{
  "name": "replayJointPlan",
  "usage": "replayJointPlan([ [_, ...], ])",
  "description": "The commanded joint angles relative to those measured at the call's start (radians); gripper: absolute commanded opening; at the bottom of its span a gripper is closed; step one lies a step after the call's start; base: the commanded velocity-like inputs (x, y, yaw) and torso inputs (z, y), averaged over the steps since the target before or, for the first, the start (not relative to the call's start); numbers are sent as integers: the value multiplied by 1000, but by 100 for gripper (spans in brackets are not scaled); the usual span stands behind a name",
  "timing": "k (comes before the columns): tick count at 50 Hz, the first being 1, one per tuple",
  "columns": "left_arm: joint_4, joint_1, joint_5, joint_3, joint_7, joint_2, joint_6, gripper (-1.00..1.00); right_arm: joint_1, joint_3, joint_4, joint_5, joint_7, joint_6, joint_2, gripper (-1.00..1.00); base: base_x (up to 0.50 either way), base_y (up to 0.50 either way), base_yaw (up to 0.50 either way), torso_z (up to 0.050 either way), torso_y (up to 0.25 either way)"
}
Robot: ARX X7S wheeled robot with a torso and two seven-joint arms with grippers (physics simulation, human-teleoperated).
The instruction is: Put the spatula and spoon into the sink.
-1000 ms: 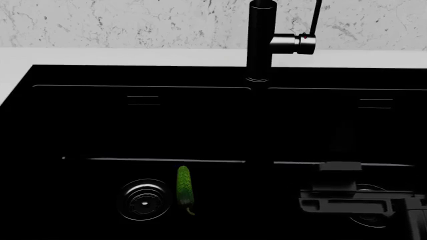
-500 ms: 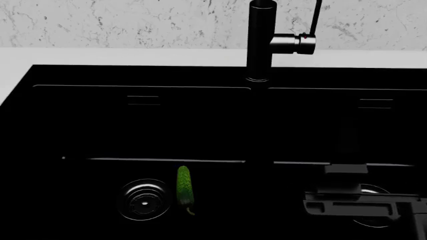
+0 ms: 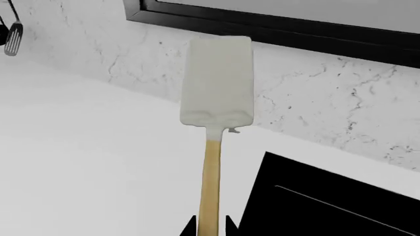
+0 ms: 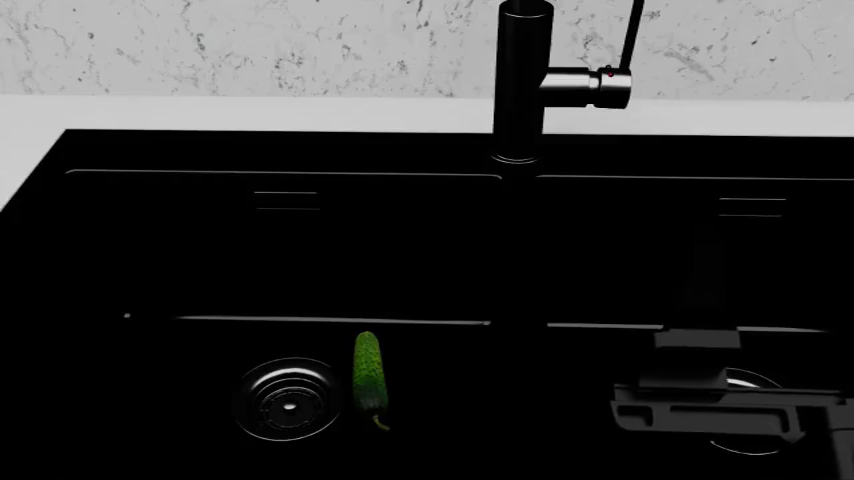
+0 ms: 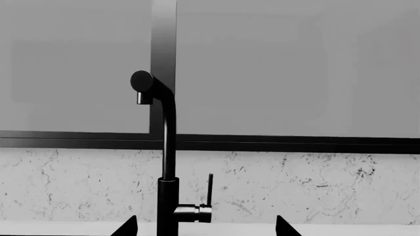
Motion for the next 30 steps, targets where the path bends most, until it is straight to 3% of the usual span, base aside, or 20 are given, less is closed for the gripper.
replayJointPlan([
  [1,4,-121,33,44,71,82,-83,-100,-5,1,7,-3,-5,-7,0,100,0,0,0,0,0],
  [18,-87,-140,125,148,261,315,-79,-100,-12,3,21,-7,-19,-20,-3,100,0,0,0,0,0],
  [30,-110,-166,179,265,429,399,-174,-100,-5,10,17,1,-16,-3,-12,100,0,0,0,0,0],
])
